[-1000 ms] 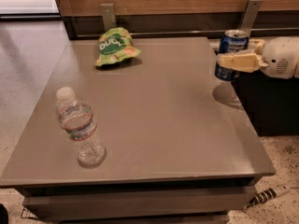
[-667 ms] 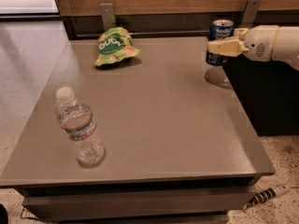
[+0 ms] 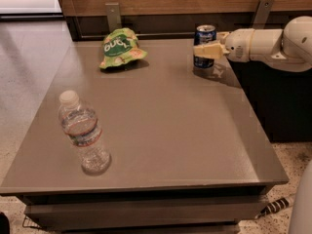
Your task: Move pepsi can near green rice chip bag
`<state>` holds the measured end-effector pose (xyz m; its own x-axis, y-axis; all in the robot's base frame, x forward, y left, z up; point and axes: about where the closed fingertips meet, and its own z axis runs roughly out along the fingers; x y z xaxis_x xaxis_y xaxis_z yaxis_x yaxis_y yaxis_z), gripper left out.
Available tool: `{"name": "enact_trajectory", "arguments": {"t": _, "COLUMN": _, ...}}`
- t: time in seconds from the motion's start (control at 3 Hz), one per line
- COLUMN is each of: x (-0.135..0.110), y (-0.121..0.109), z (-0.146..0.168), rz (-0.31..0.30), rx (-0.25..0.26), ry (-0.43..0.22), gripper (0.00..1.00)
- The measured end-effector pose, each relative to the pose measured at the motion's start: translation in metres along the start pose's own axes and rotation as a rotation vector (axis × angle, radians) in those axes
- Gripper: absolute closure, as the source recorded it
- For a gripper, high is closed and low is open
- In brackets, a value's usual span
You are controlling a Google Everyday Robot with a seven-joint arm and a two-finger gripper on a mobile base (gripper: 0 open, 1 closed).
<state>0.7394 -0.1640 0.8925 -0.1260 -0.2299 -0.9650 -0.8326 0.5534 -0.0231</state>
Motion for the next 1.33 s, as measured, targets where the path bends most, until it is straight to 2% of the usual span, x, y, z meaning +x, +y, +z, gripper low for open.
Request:
{"name": "enact_trajectory", "arguments": {"t": 0.33, "x": -0.007, "y": 0.004, "z": 0.051, "rz": -0.043, "rx": -0.062, "ry": -0.042, "gripper": 1.0}}
{"name": "enact_trajectory", "arguments": {"t": 1.0, "x": -0.03, "y": 0.018, "z": 0.097, "rz": -0.113, "rx": -0.12, "ry": -0.094, "gripper": 1.0}}
{"name": "enact_trajectory", "arguments": {"t": 1.33, "x": -0.03, "y": 0.028, "z": 0.121, "rz": -0.12, "rx": -0.168, "ry": -0.134, "gripper": 1.0}}
